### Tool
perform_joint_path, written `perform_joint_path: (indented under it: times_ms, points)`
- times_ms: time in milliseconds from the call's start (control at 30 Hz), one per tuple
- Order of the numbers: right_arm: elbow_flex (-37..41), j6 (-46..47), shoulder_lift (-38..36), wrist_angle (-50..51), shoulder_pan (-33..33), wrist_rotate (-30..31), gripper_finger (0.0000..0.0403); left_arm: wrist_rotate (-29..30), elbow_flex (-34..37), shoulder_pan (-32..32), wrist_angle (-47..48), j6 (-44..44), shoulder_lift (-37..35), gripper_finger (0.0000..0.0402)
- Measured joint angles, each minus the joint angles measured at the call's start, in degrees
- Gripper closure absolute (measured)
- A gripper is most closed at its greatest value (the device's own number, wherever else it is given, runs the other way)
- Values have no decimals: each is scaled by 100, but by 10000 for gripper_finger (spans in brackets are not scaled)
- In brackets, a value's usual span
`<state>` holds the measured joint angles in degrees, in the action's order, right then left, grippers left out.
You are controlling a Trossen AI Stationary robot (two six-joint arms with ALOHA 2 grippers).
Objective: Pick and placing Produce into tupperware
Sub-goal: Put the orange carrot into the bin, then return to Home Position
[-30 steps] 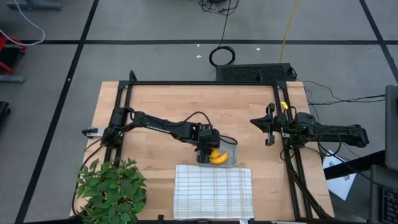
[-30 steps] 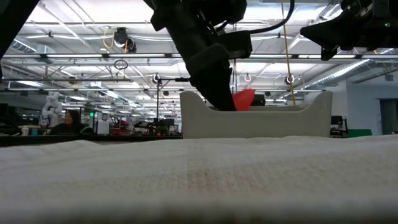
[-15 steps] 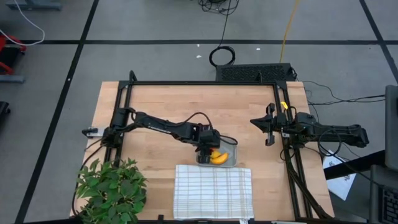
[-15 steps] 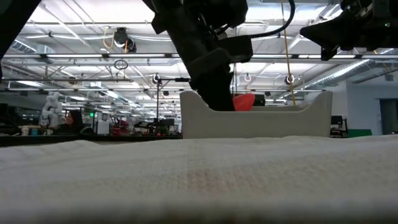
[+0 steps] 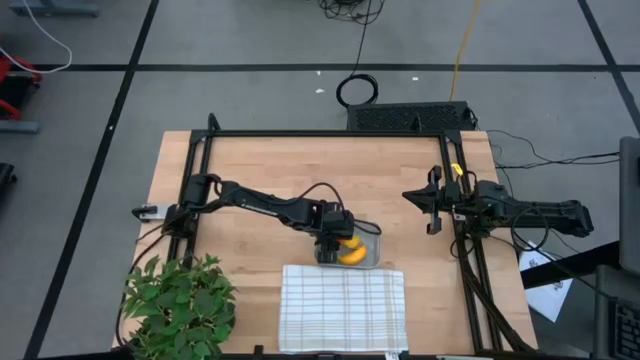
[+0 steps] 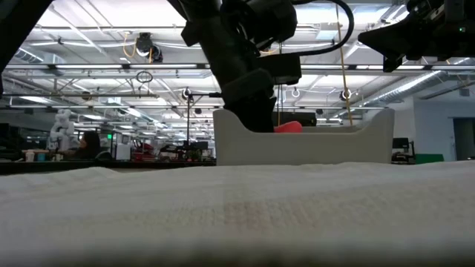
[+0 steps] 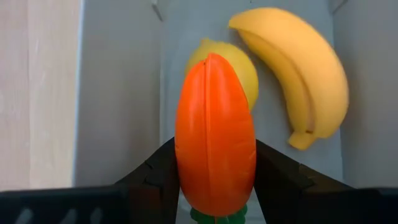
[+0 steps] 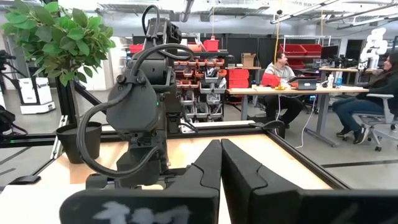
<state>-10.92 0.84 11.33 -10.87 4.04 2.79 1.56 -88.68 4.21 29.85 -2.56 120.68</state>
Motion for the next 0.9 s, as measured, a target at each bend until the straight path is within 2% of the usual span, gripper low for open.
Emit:
perform_joint_path:
  times_ms: [300,533,667,900]
  points:
    - [0,-1,0,0,1,0,403,-4,0,0,3,-10,0,241]
    - [0,1,0,0,1,0,403,-14,0,4,30,76,0,212]
    - [0,1,0,0,1,0,403,-216,0,-2,35,80,0,200]
    - [0,1,0,0,0,0,403,-315,0,-4,41,56,0,203]
